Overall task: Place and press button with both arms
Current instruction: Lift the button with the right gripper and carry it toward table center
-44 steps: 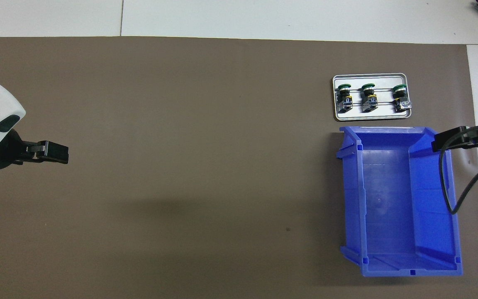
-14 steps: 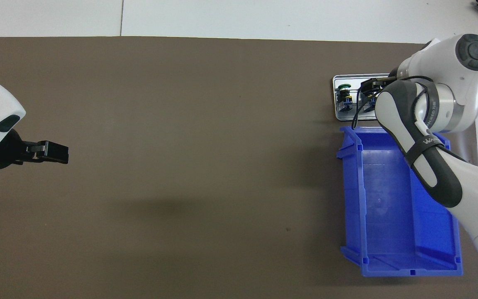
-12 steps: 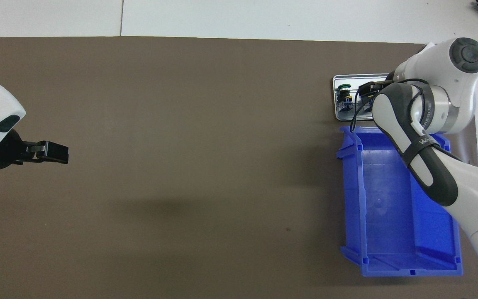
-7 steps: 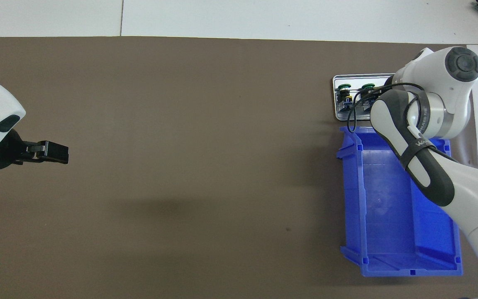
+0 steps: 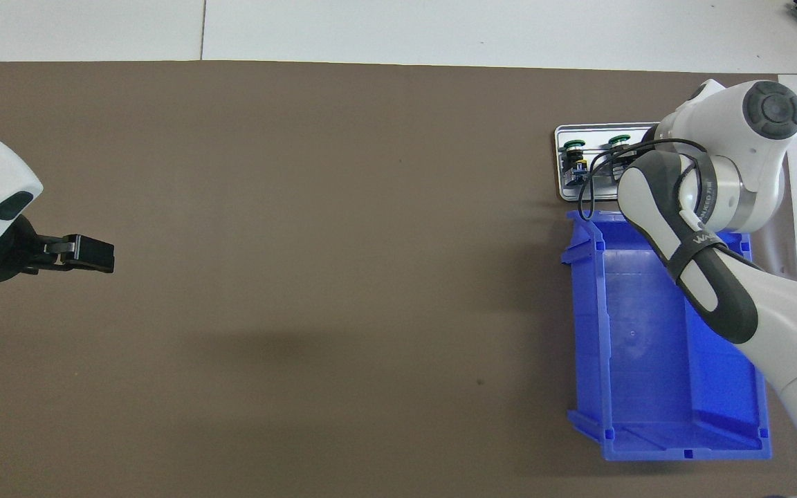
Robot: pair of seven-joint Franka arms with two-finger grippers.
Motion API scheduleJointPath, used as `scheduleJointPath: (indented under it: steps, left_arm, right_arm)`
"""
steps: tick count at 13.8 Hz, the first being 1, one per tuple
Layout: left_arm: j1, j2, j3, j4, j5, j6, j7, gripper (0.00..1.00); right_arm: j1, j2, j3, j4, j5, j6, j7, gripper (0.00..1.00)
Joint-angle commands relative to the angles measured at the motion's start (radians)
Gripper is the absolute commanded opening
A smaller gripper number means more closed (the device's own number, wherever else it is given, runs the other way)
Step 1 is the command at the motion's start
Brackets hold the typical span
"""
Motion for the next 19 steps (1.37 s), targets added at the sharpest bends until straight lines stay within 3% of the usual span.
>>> scheduleJointPath:
  steps: [1,5,9,14,19]
  left_arm:
    - [0.008,-0.021,-0.005,-0.017,0.004,-0.002,0.005,0.99]
    - [0.008,-0.021,-0.005,-0.017,0.004,-0.002,0.005,0.99]
    - [0.008,-0.021,-0.005,-0.017,0.004,-0.002,0.005,0.99]
    - [0.008,-0.021,-0.005,-0.017,0.004,-0.002,0.005,0.99]
    - [0.008,-0.021,-0.005,-0.017,0.004,-0.002,0.005,0.99]
  right_arm:
    - [0.003,0.017,0.002,0.078,0.002,-0.042,0.058,0.0]
    - [0.01,0.005,0.001,0.234,-0.003,-0.233,0.272,0.0]
    - [0.102,-0.05,-0.005,0.273,-0.005,-0.376,0.689,0.0]
    - [0.263,-0.078,0.002,0.273,-0.018,-0.381,1.226,0.0]
    - [0.394,-0.09,0.007,0.259,-0.02,-0.372,1.543,0.0]
